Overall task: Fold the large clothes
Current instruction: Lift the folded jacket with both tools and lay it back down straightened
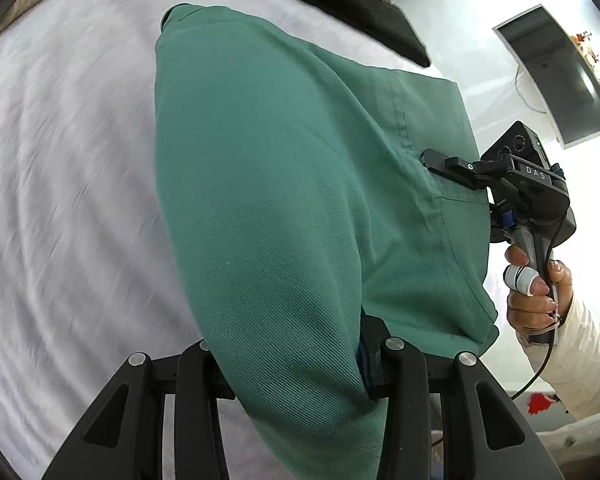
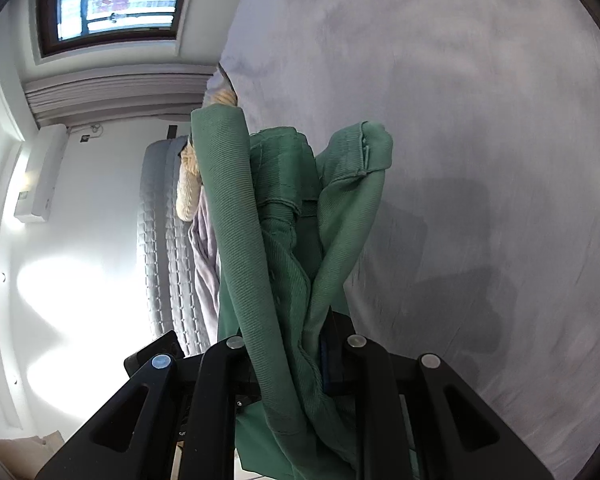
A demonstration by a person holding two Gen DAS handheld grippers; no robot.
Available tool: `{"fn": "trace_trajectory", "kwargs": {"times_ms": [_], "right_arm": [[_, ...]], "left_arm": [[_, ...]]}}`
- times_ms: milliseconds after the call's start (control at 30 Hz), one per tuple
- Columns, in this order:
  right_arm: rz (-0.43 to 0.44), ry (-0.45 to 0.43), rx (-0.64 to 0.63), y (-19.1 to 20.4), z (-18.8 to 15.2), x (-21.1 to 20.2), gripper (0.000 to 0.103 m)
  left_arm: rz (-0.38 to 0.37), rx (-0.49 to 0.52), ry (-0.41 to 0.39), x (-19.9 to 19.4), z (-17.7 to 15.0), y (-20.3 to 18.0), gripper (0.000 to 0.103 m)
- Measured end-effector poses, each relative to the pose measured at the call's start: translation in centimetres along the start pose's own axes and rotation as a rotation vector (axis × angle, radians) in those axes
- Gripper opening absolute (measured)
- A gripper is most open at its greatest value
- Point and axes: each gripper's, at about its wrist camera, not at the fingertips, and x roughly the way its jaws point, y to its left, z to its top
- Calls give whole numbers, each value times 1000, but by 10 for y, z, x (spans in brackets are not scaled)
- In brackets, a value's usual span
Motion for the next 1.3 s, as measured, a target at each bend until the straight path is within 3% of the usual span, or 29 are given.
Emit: {"fn": "trace_trajectory", "kwargs": {"times_ms": [167,333,467,567,667,767,833,867,933,1067,1100,1167,1300], "right_arm": [[-25,24,44,-14,-37,37,19],[-77,23,57,-22,-53,59,19],[-176,5,45,-24,-52,66,20],[-304,-11,16,-23,-46,61,31],[-453,-53,-31,-13,-42,45,46],[-479,-94,-92,7,-42,27,46],[-466,-67,-109,13,-42,29,46],[-464,-53,-111,12,-42,31,44],[-513,-9,-157,15,-42,47,7],[-650,15,-222,-11,-44,49,8],[-656,24,-211,-20,-43,50,8],[-653,26,-206,-31,-41,52,9],[-651,8,-195,-25,-44,42,10]], "left_arm": [[38,-14,50,2,-41,32,43],[74,-29,52,11,-73,63,47],[93,-58,45,14,-92,78,56],[112,-53,36,3,-97,76,56],[152,-28,-6,-23,-104,77,56],[229,-27,-97,-47,-104,82,56],[262,-45,-138,-53,-95,84,56],[273,-63,-147,-53,-89,88,56],[299,-67,-140,-44,-80,88,56],[356,-48,-106,15,-49,60,56],[362,-45,-103,20,-48,58,57],[412,-27,-113,25,-48,55,69],[454,13,-95,16,-49,45,71]]}}
